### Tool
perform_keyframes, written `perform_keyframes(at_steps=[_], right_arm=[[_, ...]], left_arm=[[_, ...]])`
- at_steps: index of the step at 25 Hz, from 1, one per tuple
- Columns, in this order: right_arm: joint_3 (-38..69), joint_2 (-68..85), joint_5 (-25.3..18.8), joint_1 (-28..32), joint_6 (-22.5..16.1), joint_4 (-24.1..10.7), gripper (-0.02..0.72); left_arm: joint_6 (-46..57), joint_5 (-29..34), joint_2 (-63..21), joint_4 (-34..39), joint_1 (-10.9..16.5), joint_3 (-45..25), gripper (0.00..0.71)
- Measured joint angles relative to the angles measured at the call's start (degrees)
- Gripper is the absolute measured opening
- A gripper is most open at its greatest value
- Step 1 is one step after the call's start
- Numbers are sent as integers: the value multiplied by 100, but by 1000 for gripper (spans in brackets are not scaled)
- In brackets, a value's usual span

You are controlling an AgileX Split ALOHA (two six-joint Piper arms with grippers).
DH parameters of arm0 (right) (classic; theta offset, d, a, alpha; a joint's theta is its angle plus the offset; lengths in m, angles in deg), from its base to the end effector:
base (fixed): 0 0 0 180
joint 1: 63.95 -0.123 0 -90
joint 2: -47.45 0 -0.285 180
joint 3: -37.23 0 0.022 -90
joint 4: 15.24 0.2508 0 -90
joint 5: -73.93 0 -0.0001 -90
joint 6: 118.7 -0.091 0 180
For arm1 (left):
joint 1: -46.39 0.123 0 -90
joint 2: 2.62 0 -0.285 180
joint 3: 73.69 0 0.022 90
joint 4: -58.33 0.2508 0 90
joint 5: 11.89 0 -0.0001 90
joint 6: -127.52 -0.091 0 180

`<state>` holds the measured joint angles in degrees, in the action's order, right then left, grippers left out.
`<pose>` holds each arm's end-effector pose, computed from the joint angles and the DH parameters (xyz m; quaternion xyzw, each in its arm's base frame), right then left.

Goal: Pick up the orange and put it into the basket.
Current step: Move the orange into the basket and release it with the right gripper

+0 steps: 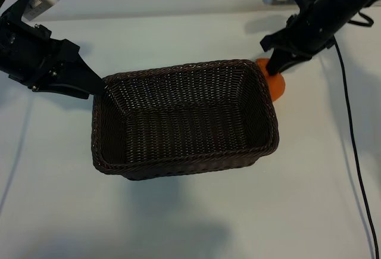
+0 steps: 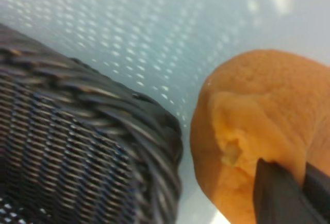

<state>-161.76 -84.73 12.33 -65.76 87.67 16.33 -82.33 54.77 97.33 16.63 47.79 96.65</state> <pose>0.4419 0.0559 0.1759 -0.1192 0.9612 0.2300 0.0948 0.3071 -0.0481 0.2694 0.1032 0.9374 -0.3108 0.1185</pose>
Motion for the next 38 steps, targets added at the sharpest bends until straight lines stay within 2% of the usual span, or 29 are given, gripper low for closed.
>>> perform_keyframes(at_steps=[12, 19, 38], right_arm=[[-649, 68, -785, 110, -319, -518, 40], [-700, 758, -810, 418, -336, -539, 40], [-713, 1630, -871, 418, -471, -442, 40]], left_arm=[[0, 0, 0, 0, 0, 0, 411], [0, 0, 0, 0, 0, 0, 411], [7, 0, 0, 0, 0, 0, 411]])
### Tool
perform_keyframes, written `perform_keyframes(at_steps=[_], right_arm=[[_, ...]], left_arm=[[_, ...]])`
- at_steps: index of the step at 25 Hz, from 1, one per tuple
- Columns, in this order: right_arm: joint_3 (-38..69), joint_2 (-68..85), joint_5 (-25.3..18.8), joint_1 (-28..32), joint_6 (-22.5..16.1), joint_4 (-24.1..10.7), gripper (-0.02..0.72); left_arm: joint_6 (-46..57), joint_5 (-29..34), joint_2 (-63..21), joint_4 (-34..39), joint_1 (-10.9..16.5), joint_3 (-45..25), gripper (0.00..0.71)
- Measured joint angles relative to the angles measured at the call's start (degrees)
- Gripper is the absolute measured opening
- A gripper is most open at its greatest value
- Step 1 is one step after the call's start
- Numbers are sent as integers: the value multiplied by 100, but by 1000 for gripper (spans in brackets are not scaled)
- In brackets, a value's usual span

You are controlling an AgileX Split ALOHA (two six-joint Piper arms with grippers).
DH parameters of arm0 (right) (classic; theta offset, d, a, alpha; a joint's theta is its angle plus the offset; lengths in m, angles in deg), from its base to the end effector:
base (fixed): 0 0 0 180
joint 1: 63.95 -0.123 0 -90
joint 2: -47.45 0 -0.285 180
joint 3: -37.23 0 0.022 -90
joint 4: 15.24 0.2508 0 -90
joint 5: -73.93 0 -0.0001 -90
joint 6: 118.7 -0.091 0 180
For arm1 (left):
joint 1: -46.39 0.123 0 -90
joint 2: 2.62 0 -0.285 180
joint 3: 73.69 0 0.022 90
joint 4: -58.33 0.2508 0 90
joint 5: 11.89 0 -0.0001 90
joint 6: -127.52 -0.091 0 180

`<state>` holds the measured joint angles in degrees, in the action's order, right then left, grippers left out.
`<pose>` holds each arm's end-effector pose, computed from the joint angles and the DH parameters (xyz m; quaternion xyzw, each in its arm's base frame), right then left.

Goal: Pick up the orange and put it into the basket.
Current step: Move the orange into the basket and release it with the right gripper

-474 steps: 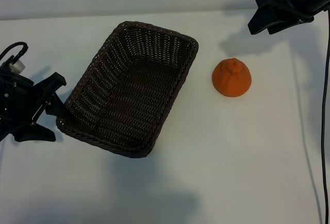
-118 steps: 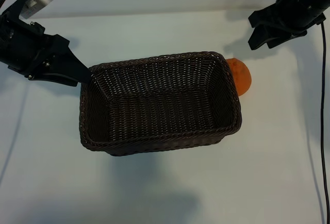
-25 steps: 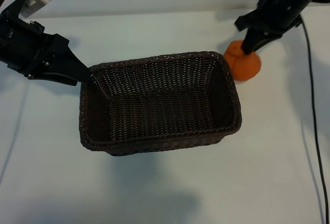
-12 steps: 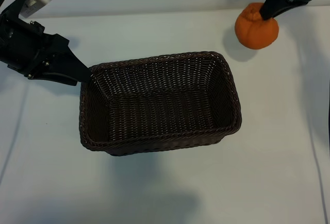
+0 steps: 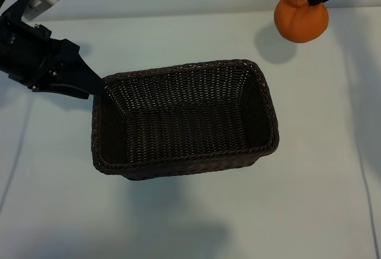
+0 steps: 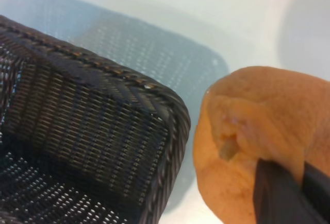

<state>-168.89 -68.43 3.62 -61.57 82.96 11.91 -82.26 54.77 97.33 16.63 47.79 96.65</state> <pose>0.4073 0.0222 0.3263 -0.1212 0.9505 0.1912 0.2127 0.3071 -0.0481 0.2694 0.1026 0.9375 -0.3109 0.1183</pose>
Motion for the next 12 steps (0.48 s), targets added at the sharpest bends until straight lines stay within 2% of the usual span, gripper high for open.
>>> perform_keyframes(at_steps=[7, 12], right_arm=[[169, 218, 24, -110, -12, -16, 40], [361, 261, 1, -532, -12, -57, 40]], left_arm=[[0, 0, 0, 0, 0, 0, 411], [0, 0, 0, 0, 0, 0, 411]])
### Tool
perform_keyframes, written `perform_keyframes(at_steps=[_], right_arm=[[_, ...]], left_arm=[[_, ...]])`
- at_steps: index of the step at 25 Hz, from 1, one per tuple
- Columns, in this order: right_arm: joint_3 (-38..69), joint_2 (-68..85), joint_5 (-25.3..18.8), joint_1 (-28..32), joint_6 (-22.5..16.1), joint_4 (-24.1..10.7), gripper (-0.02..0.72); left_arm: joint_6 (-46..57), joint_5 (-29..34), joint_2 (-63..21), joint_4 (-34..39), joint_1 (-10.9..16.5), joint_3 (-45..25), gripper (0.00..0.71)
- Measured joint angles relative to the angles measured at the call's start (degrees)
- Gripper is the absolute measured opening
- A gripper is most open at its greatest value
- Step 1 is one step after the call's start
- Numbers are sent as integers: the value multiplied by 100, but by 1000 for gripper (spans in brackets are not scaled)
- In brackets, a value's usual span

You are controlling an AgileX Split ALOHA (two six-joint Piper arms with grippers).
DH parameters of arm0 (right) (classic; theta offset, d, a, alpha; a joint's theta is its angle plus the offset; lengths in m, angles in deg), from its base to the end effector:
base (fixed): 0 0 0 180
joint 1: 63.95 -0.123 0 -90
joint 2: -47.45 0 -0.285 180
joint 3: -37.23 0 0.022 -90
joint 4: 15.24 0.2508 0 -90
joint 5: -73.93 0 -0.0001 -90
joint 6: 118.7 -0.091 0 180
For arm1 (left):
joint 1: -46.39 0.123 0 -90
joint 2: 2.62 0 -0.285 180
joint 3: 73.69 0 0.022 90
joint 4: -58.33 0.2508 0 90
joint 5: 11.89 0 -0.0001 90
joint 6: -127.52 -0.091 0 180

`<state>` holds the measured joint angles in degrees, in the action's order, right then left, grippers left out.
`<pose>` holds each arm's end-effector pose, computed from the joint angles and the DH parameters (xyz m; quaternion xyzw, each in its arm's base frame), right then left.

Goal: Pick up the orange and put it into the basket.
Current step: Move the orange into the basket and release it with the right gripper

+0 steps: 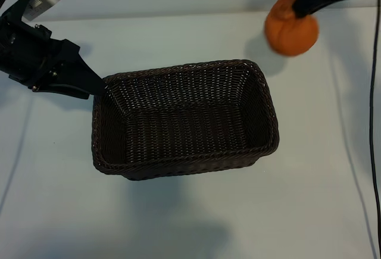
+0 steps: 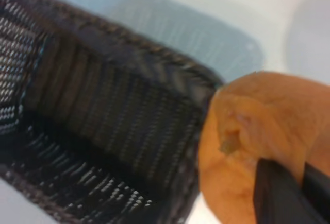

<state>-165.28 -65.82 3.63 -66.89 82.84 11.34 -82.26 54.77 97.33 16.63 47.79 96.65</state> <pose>0.3907 0.0585 0.3264 -0.1636 0.9468 0.1974 0.1946 0.3071 -0.0481 0.2694 0.1026 0.9375 -0.3109 0.1183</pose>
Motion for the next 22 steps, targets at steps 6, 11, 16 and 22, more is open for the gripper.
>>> perform_keyframes(at_steps=[6, 11, 16, 22], right_arm=[[11, 0, 6, -586, 0, 11, 40], [18, 0, 1, -918, 0, 5, 40], [18, 0, 1, -1085, 0, -159, 40], [18, -7, 1, -1084, 0, -204, 40]], left_arm=[[0, 0, 0, 0, 0, 0, 411], [0, 0, 0, 0, 0, 0, 411], [-4, 0, 0, 0, 0, 0, 411], [-15, 0, 0, 0, 0, 0, 411]])
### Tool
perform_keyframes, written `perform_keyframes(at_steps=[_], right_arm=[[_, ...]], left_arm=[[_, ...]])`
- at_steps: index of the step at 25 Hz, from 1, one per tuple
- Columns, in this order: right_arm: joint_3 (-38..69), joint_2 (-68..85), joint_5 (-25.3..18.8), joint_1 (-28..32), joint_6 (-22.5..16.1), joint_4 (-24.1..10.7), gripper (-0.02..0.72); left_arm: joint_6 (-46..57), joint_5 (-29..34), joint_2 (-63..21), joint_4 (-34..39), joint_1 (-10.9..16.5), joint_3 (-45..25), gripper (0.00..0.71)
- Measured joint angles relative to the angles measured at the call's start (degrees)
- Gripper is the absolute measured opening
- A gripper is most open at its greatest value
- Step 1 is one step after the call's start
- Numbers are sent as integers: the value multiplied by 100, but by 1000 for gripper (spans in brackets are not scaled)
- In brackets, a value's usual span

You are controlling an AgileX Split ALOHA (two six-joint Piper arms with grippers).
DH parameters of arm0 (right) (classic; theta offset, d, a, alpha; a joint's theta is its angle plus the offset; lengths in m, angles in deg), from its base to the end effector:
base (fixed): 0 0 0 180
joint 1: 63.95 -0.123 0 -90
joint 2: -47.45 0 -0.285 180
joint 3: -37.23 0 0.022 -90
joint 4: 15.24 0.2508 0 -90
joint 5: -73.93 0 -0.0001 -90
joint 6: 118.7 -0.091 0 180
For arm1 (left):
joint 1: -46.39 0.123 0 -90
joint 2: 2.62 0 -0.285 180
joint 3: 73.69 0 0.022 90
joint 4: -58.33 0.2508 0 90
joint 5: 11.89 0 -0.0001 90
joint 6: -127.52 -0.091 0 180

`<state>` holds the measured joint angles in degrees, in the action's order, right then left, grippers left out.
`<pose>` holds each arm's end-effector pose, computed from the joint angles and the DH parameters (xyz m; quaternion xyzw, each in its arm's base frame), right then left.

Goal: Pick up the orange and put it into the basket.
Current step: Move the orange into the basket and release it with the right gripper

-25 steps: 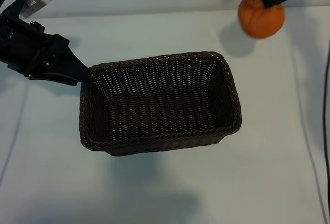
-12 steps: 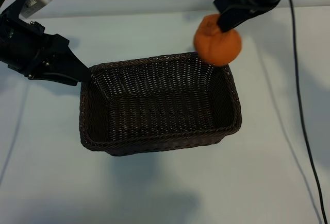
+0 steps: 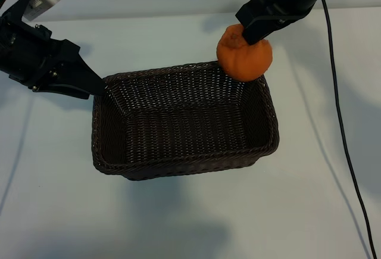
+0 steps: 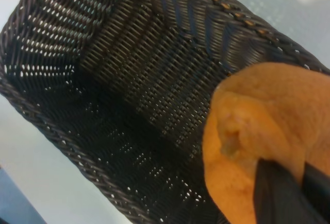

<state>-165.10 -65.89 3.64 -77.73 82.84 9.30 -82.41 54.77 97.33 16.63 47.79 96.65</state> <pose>0.3735 0.1282 0.3238 -0.2561 0.9303 0.1978 0.1725 0.3071 -0.0481 0.2694 0.1039 0.9373 -0.3107 0.1187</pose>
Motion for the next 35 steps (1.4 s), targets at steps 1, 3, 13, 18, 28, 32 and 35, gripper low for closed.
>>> perform_keyframes(at_steps=[1, 3, 13, 18, 28, 32, 35], right_arm=[[0, -27, 0, 0, 0, 0, 40], [0, -129, 0, -30, 0, 0, 40], [0, -792, 15, -185, 5, 7, 40], [0, -991, 34, -283, 15, 7, 40], [0, -1101, 34, -284, 15, 88, 40], [0, -1294, 44, -363, 15, 125, 40], [0, -1370, 44, -508, 15, 125, 40]], left_arm=[[0, 0, 0, 0, 0, 0, 411], [0, 0, 0, 0, 0, 0, 411], [0, 0, 0, 0, 0, 0, 411], [0, 0, 0, 0, 0, 0, 411], [0, 0, 0, 0, 0, 0, 411], [11, 0, 0, 0, 0, 0, 411], [12, 0, 0, 0, 0, 0, 411]])
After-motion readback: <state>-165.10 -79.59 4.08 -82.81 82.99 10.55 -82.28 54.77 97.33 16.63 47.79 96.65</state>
